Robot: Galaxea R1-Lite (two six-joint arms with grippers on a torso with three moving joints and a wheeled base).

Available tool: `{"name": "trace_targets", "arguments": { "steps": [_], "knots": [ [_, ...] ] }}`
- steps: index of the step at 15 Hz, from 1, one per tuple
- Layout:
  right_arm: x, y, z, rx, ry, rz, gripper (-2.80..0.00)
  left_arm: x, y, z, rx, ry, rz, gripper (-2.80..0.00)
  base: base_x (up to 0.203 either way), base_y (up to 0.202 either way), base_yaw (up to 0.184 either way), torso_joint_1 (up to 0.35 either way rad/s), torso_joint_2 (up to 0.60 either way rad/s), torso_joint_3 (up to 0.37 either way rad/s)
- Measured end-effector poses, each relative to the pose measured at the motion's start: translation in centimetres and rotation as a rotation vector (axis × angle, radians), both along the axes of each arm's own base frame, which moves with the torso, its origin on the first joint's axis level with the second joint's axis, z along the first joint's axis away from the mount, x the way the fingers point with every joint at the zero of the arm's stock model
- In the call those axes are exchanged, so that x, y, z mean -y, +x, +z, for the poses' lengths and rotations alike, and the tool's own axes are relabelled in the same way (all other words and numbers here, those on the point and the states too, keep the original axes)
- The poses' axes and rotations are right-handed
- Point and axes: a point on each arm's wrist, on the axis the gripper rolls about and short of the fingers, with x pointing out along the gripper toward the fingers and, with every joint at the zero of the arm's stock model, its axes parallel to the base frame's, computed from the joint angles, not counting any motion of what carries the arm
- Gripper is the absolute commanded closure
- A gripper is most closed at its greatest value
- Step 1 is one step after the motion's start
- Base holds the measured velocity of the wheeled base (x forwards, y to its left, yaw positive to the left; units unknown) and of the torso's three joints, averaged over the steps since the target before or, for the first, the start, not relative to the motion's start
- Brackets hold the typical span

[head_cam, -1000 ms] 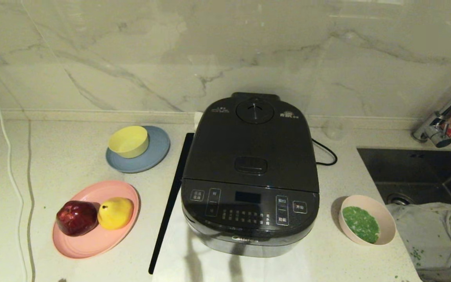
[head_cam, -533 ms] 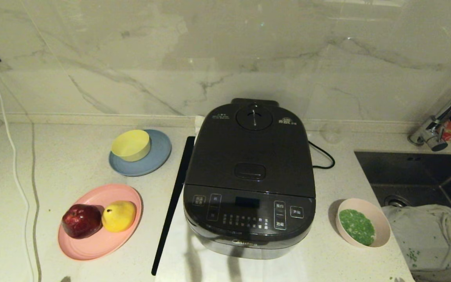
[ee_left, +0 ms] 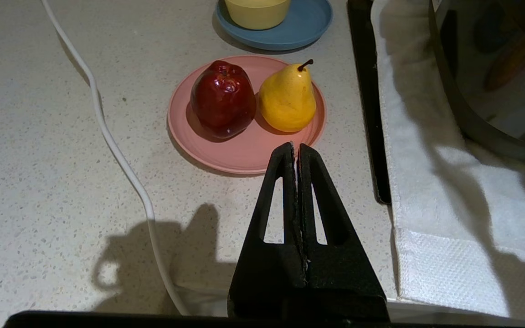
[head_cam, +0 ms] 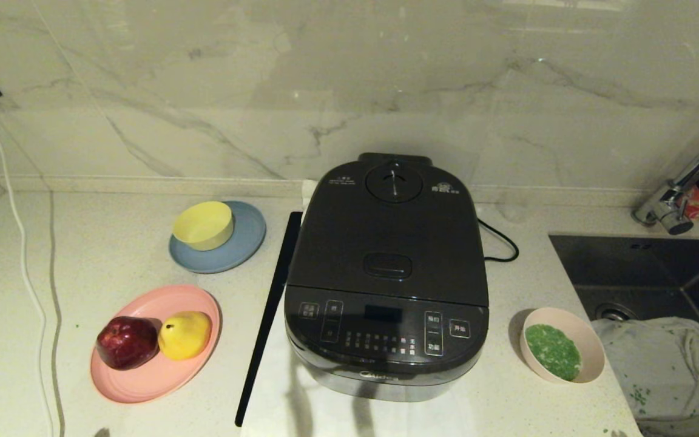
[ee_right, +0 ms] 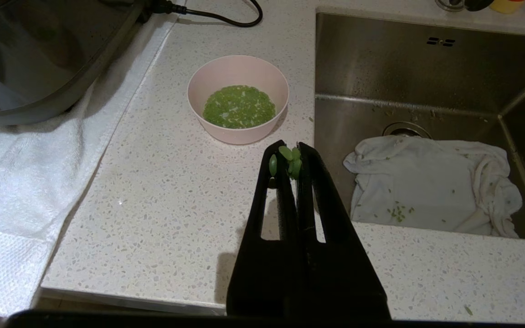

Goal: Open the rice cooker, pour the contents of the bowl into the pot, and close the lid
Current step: Open the rice cooker

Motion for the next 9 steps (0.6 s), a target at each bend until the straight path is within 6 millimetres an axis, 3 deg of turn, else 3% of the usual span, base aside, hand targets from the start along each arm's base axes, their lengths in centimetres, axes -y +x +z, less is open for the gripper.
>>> {"name": "trace_targets", "arguments": {
  "steps": [9],
  "knots": [
    [0.0,0.0,0.0,0.0,0.0,0.0,0.0,0.0,0.0,-0.01,-0.001,0.001,0.0,0.0,0.0,0.0,0.0,0.0,0.0,0.0]
  ]
}}
